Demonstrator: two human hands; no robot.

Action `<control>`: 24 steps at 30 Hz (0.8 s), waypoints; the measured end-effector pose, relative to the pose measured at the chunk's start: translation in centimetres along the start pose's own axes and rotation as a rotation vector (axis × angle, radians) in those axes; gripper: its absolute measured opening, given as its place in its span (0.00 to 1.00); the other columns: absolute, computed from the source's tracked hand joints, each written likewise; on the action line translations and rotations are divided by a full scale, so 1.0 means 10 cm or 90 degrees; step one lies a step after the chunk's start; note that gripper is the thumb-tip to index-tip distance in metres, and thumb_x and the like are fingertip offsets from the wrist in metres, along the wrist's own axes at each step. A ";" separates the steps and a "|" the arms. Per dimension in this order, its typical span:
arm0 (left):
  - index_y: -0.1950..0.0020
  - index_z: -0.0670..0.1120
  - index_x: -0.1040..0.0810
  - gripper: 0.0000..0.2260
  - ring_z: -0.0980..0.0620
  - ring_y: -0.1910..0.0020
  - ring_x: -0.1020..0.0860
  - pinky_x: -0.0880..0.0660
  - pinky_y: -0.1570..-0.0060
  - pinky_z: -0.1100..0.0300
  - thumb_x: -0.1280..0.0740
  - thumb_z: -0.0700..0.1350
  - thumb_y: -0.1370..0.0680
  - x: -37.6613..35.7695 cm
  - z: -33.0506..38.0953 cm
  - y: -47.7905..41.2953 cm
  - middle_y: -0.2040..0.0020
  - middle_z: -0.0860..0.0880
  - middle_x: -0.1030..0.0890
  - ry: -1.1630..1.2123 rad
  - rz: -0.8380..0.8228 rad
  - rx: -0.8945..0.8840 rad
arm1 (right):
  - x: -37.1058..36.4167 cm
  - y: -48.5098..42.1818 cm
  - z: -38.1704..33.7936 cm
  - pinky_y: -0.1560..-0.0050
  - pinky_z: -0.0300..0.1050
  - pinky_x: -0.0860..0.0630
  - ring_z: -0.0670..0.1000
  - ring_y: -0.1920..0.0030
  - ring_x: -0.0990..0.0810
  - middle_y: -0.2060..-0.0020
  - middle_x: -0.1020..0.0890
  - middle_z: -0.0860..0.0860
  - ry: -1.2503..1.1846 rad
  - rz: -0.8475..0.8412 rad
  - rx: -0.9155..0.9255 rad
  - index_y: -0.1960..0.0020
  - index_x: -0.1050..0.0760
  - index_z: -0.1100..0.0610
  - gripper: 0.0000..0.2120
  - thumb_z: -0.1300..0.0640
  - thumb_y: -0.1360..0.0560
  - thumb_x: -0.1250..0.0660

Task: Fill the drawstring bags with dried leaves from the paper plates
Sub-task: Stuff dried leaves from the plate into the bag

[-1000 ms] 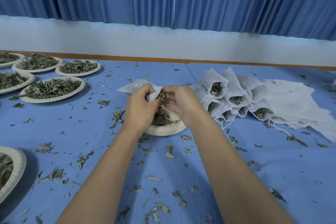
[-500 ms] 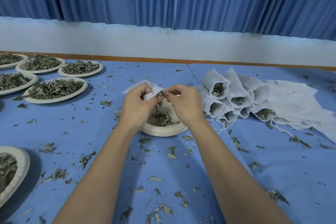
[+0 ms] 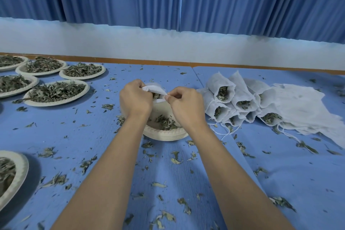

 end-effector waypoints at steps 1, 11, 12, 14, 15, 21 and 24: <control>0.71 0.47 0.36 0.16 0.54 0.74 0.37 0.42 0.76 0.60 0.37 0.33 0.27 -0.04 -0.01 0.00 0.73 0.50 0.34 0.023 -0.026 -0.001 | 0.01 -0.01 0.02 0.56 0.47 0.23 0.50 0.59 0.20 0.64 0.18 0.47 -0.019 0.004 -0.011 0.57 0.19 0.53 0.04 0.56 0.25 0.32; 0.61 0.44 0.32 0.10 0.49 0.58 0.22 0.23 0.49 0.52 0.32 0.42 0.24 -0.34 -0.07 0.22 0.56 0.44 0.23 0.346 -0.345 0.150 | -0.02 0.01 0.12 0.57 0.52 0.18 0.52 0.65 0.16 0.66 0.18 0.55 -0.200 -0.004 -0.090 0.63 0.26 0.53 0.11 0.61 0.22 0.36; 0.60 0.44 0.32 0.09 0.50 0.58 0.22 0.23 0.49 0.53 0.33 0.42 0.23 -0.34 -0.06 0.24 0.56 0.45 0.23 0.370 -0.369 0.158 | -0.03 0.02 0.14 0.59 0.49 0.17 0.51 0.66 0.16 0.64 0.18 0.56 -0.226 -0.011 -0.106 0.62 0.26 0.55 0.10 0.62 0.22 0.36; 0.58 0.45 0.31 0.08 0.50 0.56 0.22 0.23 0.47 0.53 0.32 0.40 0.24 -0.35 -0.03 0.30 0.55 0.45 0.23 0.378 -0.416 0.150 | -0.04 0.03 0.17 0.62 0.46 0.17 0.52 0.67 0.17 0.63 0.19 0.57 -0.270 -0.018 -0.132 0.60 0.25 0.57 0.09 0.64 0.22 0.37; 0.56 0.45 0.32 0.09 0.49 0.54 0.22 0.23 0.47 0.54 0.31 0.39 0.25 -0.35 -0.01 0.32 0.54 0.44 0.24 0.342 -0.435 0.123 | -0.05 0.03 0.18 0.63 0.45 0.18 0.52 0.67 0.17 0.64 0.19 0.56 -0.292 -0.019 -0.145 0.60 0.25 0.58 0.08 0.64 0.22 0.37; 0.55 0.47 0.35 0.19 0.50 0.62 0.30 0.30 0.61 0.56 0.24 0.38 0.31 -0.31 0.10 0.35 0.58 0.44 0.30 0.172 -0.407 -0.040 | -0.07 0.04 0.24 0.67 0.41 0.19 0.50 0.69 0.17 0.64 0.20 0.55 -0.355 -0.028 -0.188 0.59 0.25 0.60 0.08 0.65 0.22 0.37; 0.57 0.47 0.33 0.13 0.50 0.60 0.26 0.23 0.56 0.54 0.28 0.40 0.27 -0.27 0.11 0.31 0.57 0.43 0.26 0.199 -0.357 -0.051 | -0.07 0.04 0.26 0.64 0.42 0.18 0.51 0.67 0.17 0.63 0.19 0.57 -0.350 -0.030 -0.191 0.59 0.25 0.59 0.07 0.64 0.22 0.36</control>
Point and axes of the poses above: each hand's wrist, its own y-axis away from the middle knuckle, its own x-axis out of the back of the hand, z = x × y, the point moved 10 cm from there along -y, towards the middle knuckle
